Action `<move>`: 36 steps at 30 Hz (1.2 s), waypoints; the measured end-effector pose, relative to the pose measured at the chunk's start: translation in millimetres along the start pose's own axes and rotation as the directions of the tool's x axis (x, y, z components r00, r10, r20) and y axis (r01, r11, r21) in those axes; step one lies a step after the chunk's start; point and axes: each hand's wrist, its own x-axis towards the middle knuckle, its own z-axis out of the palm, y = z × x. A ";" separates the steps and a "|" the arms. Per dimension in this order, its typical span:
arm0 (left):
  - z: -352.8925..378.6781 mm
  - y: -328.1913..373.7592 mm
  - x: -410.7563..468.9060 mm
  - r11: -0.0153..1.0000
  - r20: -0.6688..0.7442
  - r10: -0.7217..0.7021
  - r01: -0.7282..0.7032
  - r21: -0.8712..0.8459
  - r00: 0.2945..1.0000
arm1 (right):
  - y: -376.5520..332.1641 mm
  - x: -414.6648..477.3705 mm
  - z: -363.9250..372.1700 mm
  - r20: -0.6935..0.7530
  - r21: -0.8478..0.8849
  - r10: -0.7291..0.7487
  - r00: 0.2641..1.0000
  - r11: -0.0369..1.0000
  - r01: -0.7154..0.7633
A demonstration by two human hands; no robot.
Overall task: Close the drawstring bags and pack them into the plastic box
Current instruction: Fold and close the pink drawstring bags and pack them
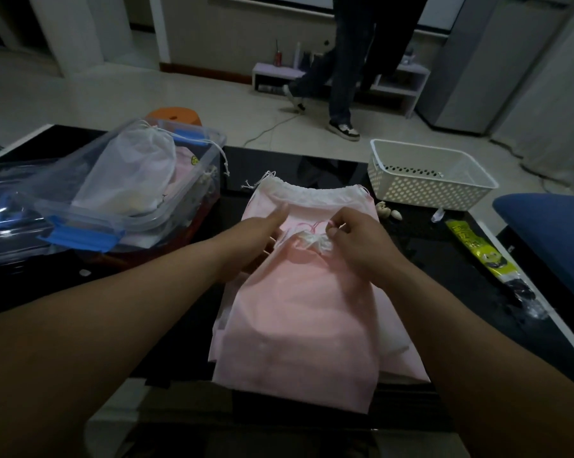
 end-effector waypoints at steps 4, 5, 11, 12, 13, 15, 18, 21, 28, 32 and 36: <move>6.1 -4.4 -16.1 0.964 -0.036 0.121 -0.109 0.242 0.992 | -4.7 3.2 -5.8 -0.056 0.030 -0.017 0.998 0.999 0.018; 6.2 -4.8 -18.6 0.965 -0.090 0.150 -0.126 0.231 0.985 | -7.4 1.3 -7.2 -0.034 0.063 -0.014 0.999 0.998 0.016; -1.8 1.4 -36.6 0.969 -0.117 0.057 -0.083 -0.234 0.992 | -21.1 -12.8 -11.2 0.187 0.303 -0.004 0.982 0.951 -0.054; -1.2 4.6 -42.4 0.930 -0.080 0.047 -0.073 -0.360 0.996 | -22.8 -12.6 -11.2 0.181 0.341 0.015 0.983 0.937 -0.077; -1.6 8.0 -48.2 0.890 -0.045 0.037 -0.054 -0.454 0.998 | -25.8 -12.5 -10.9 0.172 0.376 0.034 0.984 0.921 -0.098; -6.8 15.5 -63.2 0.872 0.061 0.023 0.010 -0.490 0.998 | -31.5 -10.5 -10.1 0.138 0.389 0.065 0.988 0.914 -0.114; -24.7 24.9 -95.5 0.942 0.225 0.010 0.066 -0.329 0.974 | -41.3 -6.5 -7.1 0.053 0.353 0.083 0.995 0.931 -0.096; -56.3 22.9 -125.8 0.989 0.169 0.032 -0.007 -0.147 0.985 | -59.7 -1.0 -4.8 -0.014 0.366 0.103 0.995 0.926 -0.091; -107.2 21.8 -159.0 0.909 -0.069 0.146 -0.161 -0.384 0.987 | -149.7 42.3 5.6 -0.168 0.398 -0.038 0.985 0.912 0.103; -164.9 42.5 -155.4 0.910 -0.243 0.217 -0.286 -0.300 0.945 | -220.1 78.6 15.3 -0.194 0.367 -0.183 0.964 0.898 0.244; -223.3 33.1 -137.7 0.913 -0.595 0.324 -0.078 0.402 0.736 | -259.8 109.0 55.4 -0.178 0.237 -0.258 0.950 0.925 0.296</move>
